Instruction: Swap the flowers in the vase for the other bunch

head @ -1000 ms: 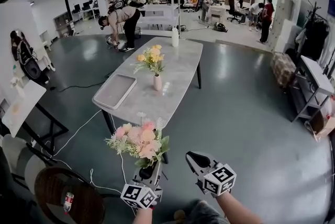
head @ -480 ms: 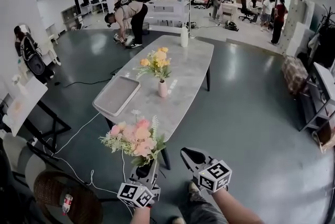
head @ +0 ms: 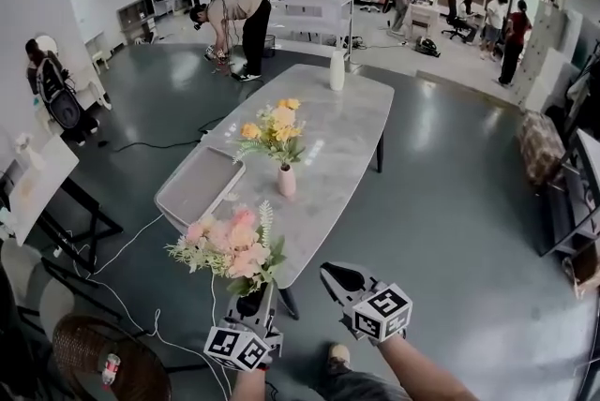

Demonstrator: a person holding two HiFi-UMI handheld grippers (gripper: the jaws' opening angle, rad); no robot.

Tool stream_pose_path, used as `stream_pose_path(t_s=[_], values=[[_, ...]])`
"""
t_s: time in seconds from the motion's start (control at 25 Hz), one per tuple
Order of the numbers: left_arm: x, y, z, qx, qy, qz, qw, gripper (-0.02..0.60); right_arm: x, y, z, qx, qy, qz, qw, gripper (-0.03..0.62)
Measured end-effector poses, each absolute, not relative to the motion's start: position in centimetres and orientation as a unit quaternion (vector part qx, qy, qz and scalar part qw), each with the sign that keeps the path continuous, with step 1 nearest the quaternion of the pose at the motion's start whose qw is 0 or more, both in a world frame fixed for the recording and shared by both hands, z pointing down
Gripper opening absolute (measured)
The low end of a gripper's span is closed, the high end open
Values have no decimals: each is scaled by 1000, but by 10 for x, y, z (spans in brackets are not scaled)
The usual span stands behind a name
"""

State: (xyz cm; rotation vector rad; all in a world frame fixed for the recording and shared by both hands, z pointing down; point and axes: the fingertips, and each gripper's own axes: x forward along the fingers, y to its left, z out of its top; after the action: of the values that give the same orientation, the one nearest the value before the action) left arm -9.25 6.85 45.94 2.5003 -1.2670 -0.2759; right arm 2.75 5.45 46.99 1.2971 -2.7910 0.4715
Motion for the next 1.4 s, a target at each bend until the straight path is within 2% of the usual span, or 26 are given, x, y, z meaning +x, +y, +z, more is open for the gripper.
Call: stream_pose_path(t_s=[0.56,0.96,1.4], values=[[-71,12,458,857,-478,-99,165,83,54,-15,484,388,-905,173,8,32],[-79,-9,467,851,-491,-88,164,83,36,-34,506,368,-909,192,18,32],[-84,-75,462,855,-483,-102,162,83,32,-114,492,392,-904,166,47,34]])
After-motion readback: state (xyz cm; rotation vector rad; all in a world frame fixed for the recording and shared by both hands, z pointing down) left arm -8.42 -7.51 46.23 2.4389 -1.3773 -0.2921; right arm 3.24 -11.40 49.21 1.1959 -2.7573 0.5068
